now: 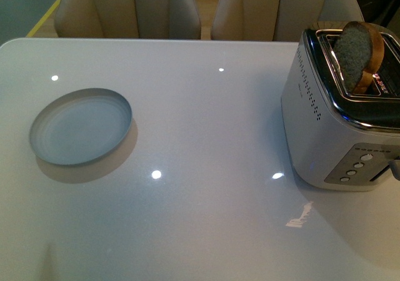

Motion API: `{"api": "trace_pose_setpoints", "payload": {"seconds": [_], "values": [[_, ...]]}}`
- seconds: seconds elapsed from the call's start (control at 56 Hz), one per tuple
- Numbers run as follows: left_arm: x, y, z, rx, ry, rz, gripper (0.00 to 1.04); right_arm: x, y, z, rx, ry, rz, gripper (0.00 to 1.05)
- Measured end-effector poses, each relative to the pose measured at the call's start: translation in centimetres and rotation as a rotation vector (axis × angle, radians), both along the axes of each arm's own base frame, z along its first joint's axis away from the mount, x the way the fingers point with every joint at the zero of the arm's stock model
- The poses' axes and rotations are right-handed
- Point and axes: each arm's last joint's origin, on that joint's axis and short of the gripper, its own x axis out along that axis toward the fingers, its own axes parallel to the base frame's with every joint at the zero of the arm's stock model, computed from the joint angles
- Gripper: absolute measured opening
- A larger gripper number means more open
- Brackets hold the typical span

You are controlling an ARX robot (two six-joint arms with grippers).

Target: Left arm holds plate, right arm toasts bread

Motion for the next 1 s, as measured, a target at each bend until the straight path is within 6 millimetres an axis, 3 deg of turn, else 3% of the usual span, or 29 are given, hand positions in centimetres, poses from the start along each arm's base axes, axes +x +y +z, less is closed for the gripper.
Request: {"api": "trace_pose_setpoints", "payload": {"seconds": [0.089, 0.197, 0.465, 0.804, 1.001], "values": [[-0.8, -0.3, -1.0, 0.190, -0.194, -0.066, 0.83, 0.0, 0.0, 0.0, 0.000, 0.000, 0.002, 0.96], [-4.7, -2.1, -2.0, 0.427, -0.367, -0.103, 0.55, 0.0, 0.0, 0.0, 0.000, 0.000, 0.002, 0.96], [-10.2, -4.0, -3.7, 0.477, -0.358, -0.115, 0.03, 0.0, 0.0, 0.0, 0.000, 0.000, 0.002, 0.96], [-14.4, -5.8, -4.7, 0.485, -0.362, -0.121, 0.03, 0.0, 0.0, 0.0, 0.000, 0.000, 0.002, 0.96], [-16.2, -5.9, -5.8, 0.487, -0.367, -0.117, 0.03, 0.0, 0.0, 0.0, 0.000, 0.000, 0.001, 0.96]]}}
